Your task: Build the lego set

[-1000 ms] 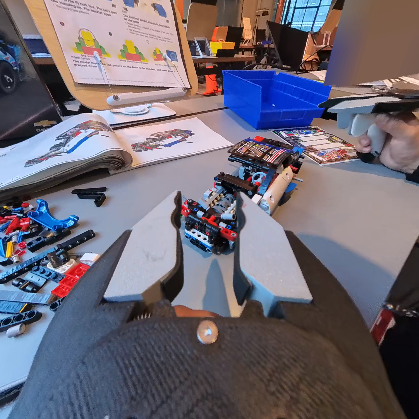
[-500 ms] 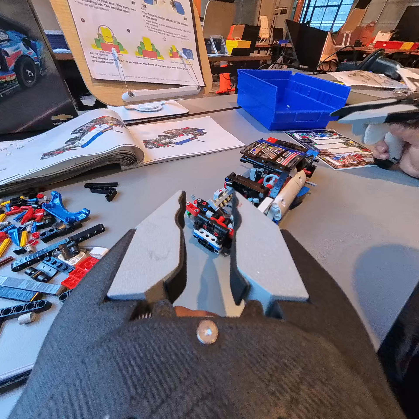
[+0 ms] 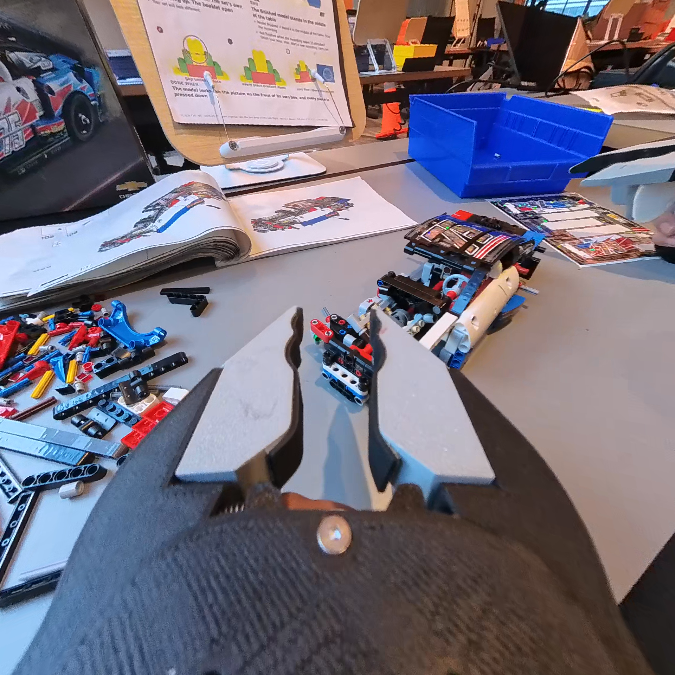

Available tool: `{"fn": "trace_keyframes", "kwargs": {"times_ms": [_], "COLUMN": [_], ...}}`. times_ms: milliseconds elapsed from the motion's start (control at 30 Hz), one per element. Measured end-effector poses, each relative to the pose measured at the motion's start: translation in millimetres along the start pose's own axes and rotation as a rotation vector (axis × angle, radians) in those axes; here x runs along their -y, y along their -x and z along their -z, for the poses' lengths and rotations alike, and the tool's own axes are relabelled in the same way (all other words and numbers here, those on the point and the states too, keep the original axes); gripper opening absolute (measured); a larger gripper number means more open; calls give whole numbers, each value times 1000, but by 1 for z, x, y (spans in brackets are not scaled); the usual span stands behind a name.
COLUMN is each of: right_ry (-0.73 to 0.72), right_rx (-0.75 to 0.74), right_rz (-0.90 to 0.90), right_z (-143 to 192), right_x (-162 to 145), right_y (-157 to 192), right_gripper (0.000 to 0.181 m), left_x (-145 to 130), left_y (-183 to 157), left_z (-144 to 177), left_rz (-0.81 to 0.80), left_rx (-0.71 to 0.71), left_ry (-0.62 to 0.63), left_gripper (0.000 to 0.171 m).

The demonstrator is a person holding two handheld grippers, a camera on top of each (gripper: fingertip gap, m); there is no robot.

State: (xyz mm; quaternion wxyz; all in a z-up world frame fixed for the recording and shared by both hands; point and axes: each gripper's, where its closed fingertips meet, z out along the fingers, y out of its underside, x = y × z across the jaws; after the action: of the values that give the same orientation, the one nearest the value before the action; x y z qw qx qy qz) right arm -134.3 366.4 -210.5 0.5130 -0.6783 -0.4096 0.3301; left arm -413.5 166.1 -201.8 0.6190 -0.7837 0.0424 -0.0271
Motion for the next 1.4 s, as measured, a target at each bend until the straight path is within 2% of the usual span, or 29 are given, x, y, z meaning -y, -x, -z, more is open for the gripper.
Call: {"fn": "trace_keyframes", "kwargs": {"times_ms": [667,967,1100,1400], "right_ry": [46,103,93,90], "right_rx": [22,36,25,27], "right_rz": [15,32,56,70], "right_z": [-5,-10,-10,-9], "right_x": [-6,-14,-12,-12], "right_y": [4,8,9,11], "right_gripper": [59,59,56,56], "left_x": [1,5,2,10], "left_y": [-4,-12,-11,-7], "left_z": [1,-1,-5,3], "left_rz": [3,21,19,14], "left_rx": [-31,-109,-94,-37], "left_ry": [-8,-35,-5,-74], "left_gripper": [32,32,31,29]}}
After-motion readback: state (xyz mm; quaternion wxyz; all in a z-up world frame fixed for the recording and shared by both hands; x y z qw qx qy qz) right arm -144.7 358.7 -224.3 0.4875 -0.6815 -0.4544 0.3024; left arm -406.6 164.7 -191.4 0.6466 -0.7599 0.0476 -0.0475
